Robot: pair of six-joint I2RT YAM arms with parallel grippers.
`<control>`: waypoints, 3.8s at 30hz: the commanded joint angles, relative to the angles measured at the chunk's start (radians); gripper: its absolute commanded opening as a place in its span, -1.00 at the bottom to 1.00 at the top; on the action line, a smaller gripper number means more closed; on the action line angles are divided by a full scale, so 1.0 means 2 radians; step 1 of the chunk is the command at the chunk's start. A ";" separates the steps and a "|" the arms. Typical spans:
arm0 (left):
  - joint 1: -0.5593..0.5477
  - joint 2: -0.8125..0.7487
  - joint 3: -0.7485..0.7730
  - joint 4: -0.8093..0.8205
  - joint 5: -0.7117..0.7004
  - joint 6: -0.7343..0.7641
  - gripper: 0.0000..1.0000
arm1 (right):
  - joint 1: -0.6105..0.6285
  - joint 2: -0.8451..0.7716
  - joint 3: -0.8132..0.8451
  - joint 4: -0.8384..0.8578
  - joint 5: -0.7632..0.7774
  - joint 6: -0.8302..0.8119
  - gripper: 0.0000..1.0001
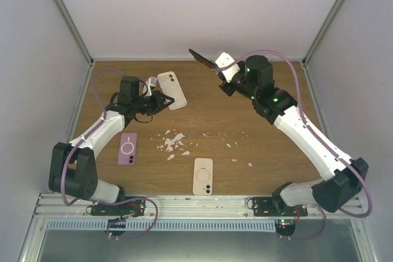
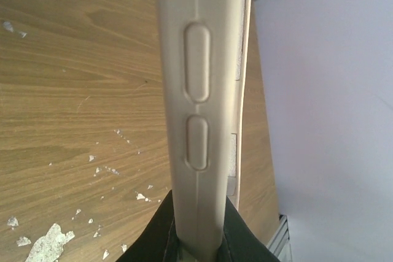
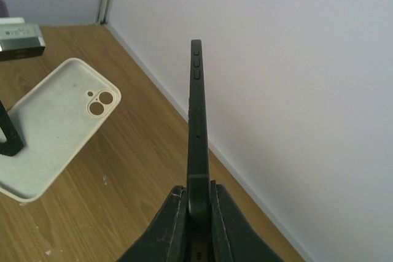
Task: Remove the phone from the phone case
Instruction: Place the phone case at the center of the board.
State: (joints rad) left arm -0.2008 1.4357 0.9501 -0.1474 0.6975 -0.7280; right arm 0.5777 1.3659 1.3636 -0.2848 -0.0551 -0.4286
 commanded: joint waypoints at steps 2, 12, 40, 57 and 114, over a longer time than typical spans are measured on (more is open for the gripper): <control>0.002 -0.033 0.021 0.004 0.022 0.060 -1.00 | -0.038 -0.046 0.000 0.011 -0.066 0.044 -0.99; 0.002 -0.024 0.046 -0.058 0.017 0.152 -1.00 | -0.117 -0.080 -0.018 -0.002 -0.193 0.119 -0.99; 0.075 0.255 0.246 -0.191 0.072 0.306 -1.00 | -0.158 -0.087 -0.074 0.010 -0.250 0.150 -0.99; -0.003 0.280 0.176 -0.138 0.129 0.241 -1.00 | -0.170 -0.079 -0.098 0.028 -0.233 0.162 -0.99; 0.008 -0.043 0.173 0.006 0.052 0.076 0.98 | -0.116 -0.019 0.010 0.068 -0.081 0.091 -0.99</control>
State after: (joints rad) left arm -0.2218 1.4281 1.2701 -0.2375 0.7521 -0.4915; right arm 0.2852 1.3224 1.3167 -0.2512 -0.3431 -0.1757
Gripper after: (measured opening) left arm 0.990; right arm 0.077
